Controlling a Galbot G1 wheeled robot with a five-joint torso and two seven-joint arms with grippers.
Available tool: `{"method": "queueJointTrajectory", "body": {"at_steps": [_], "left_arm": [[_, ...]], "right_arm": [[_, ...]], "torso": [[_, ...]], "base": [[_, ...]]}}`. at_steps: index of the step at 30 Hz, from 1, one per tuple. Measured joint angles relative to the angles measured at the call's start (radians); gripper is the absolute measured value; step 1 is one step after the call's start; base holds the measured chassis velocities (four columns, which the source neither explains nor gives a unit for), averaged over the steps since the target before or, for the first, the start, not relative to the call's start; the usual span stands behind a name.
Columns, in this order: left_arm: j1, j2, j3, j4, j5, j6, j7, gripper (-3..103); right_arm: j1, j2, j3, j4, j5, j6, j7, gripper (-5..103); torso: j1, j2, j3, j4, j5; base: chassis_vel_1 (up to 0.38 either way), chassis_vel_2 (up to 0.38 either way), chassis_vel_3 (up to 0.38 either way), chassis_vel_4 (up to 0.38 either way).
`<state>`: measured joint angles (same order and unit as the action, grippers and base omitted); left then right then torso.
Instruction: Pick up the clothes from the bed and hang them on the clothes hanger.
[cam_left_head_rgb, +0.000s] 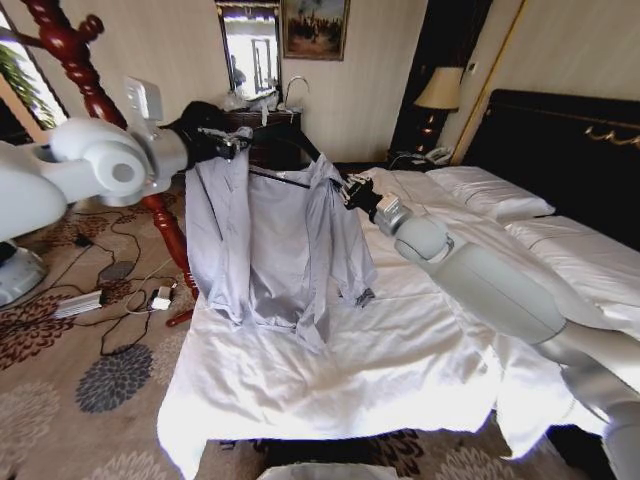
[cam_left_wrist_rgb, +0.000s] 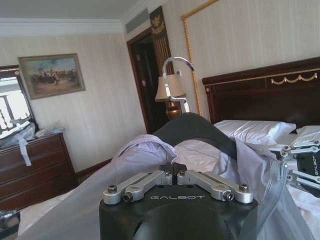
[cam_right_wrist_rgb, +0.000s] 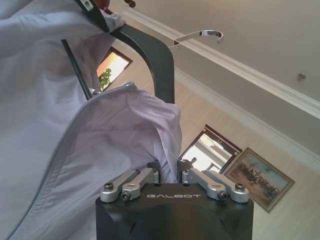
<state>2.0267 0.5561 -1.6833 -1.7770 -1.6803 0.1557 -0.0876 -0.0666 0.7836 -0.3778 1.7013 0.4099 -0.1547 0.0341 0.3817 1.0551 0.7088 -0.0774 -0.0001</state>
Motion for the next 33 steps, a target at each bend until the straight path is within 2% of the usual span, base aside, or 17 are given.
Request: {"method": "queueJointTrajectory", "body": {"at_steps": [4, 5, 6, 8, 11, 19, 27, 29, 31, 32, 33], "left_arm": [[0.124, 0.086, -0.126, 0.063, 0.009, -0.001, -0.017, 0], [0.124, 0.086, -0.126, 0.063, 0.009, -0.001, -0.017, 0], [0.154, 0.118, -0.160, 0.078, 0.009, -0.002, -0.020, 0], [0.170, 0.139, -0.182, 0.080, 0.007, -0.003, -0.020, 0], [0.181, 0.135, -0.189, 0.044, 0.005, -0.003, -0.020, 0], [0.244, 0.010, -0.199, -0.137, 0.010, -0.005, -0.037, 0], [0.247, -0.064, -0.179, -0.216, 0.016, -0.009, -0.039, 0], [0.230, -0.098, -0.153, -0.241, 0.022, -0.009, -0.035, 0], [0.176, -0.156, -0.089, -0.272, 0.035, -0.012, -0.024, 0], [0.176, -0.156, -0.089, -0.272, 0.035, -0.012, -0.024, 0], [0.135, -0.185, -0.044, -0.285, 0.041, -0.016, -0.017, 0]], "right_arm": [[0.003, 0.011, -0.007, -0.003, -0.012, 0.002, -0.002, 15], [0.003, 0.011, -0.007, -0.003, -0.012, 0.002, -0.002, 15], [0.002, 0.013, -0.008, -0.002, -0.018, 0.002, -0.002, 15], [-0.002, 0.014, -0.008, -0.001, -0.027, 0.002, -0.002, 15], [-0.014, 0.007, 0.000, -0.003, -0.035, 0.002, -0.001, 15], [-0.058, -0.015, 0.031, -0.019, -0.055, 0.012, -0.001, 15], [-0.054, 0.010, 0.024, -0.037, -0.059, 0.011, 0.004, 15], [-0.054, 0.012, 0.025, -0.037, -0.058, 0.009, 0.007, 15], [-0.063, 0.006, 0.035, -0.023, -0.054, 0.006, 0.009, 15], [-0.063, 0.006, 0.035, -0.023, -0.054, 0.006, 0.009, 15], [-0.069, 0.002, 0.042, -0.012, -0.051, 0.003, 0.010, 15]], "torso": [[0.000, 0.000, 0.000, -0.0008, 0.0002], [0.000, 0.000, 0.000, -0.0008, 0.0002], [0.000, 0.000, 0.000, -0.0010, 0.0003], [0.000, 0.000, 0.000, -0.0010, 0.0005], [0.000, 0.000, 0.000, -0.0006, 0.0006], [0.000, 0.000, 0.000, -0.0005, 0.0000], [0.000, 0.000, 0.000, -0.0006, 0.0000], [0.000, 0.000, 0.000, -0.0007, 0.0000], [0.000, 0.000, 0.000, -0.0005, -0.0001], [0.000, 0.000, 0.000, -0.0005, -0.0001], [0.000, 0.000, 0.000, -0.0005, -0.0001]], "base": [[0.000, 0.000, 0.000, 0.000], [0.000, 0.000, 0.000, 0.000], [0.000, 0.000, 0.000, 0.000], [0.000, 0.000, 0.000, 0.000], [0.000, 0.000, 0.000, 0.000], [0.000, 0.000, 0.000, 0.000], [0.000, 0.000, 0.000, 0.000], [0.000, 0.000, 0.000, 0.000], [0.000, 0.000, 0.000, 0.000], [0.000, 0.000, 0.000, 0.000], [0.000, 0.000, 0.000, 0.000]]}}
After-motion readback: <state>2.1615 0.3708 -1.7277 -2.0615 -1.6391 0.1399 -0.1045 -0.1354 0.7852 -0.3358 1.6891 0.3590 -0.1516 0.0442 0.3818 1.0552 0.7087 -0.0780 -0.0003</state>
